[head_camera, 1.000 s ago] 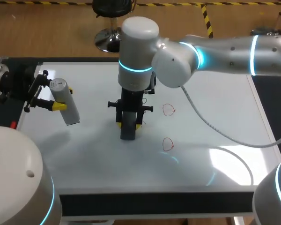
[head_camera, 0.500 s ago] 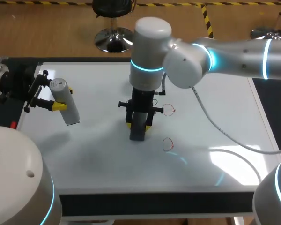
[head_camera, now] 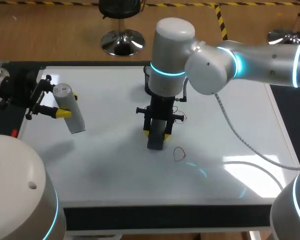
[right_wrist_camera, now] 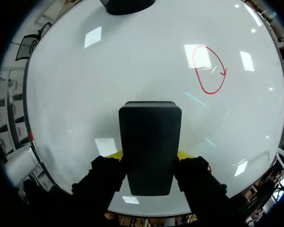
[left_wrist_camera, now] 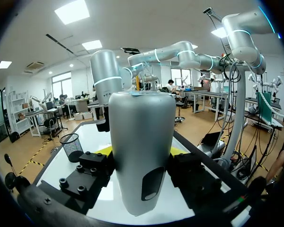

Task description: Pick up the inspection probe, press it on each red-marked spot on the whiteboard one by one, put down the probe, pick up the eraser, and wipe off all the red marks.

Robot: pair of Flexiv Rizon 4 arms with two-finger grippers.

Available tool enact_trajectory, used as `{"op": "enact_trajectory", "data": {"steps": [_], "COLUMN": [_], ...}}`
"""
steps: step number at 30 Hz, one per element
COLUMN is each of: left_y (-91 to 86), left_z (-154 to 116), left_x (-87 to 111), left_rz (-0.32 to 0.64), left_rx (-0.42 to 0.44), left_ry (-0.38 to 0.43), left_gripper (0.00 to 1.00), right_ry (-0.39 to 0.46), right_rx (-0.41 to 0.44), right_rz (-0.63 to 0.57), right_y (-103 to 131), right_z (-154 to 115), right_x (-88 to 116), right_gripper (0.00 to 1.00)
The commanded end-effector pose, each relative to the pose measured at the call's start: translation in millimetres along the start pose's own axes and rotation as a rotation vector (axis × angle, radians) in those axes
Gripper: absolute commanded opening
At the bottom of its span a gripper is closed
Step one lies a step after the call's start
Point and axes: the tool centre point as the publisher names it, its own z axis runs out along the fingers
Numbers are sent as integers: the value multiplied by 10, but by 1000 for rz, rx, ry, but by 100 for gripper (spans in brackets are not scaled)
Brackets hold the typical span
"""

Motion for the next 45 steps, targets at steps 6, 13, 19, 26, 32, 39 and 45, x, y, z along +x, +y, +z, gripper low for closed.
{"op": "enact_trajectory", "data": {"steps": [6,13,19,26,32,39,45], "left_y": [-16,-16,-16,-16,-16,-16,-16], "left_z": [-2,-2,-2,-2,-2,-2,-2], "left_x": [8,8,8,8,8,8,8], "left_rz": [2,2,2,2,2,2,2], "left_rx": [-1,-1,-1,-1,-1,-1,-1], "left_ry": [-2,-2,-2,-2,-2,-2,-2], "left_gripper": [0,0,0,0,0,0,0], "right_ry": [-5,-16,-35,-29,7,7,7], "right_rx": [-39,-57,-47,-42,-44,-44,-44], "right_rz": [-5,-18,-15,-5,-18,-18,-18], "right_y": [-145,-229,-263,-318,-361,-361,-361], "right_z": [-223,-367,-406,-489,-547,-547,-547], "right_x": [-126,-143,-235,-390,-440,-440,-440], "right_gripper": [0,0,0,0,0,0,0]}}
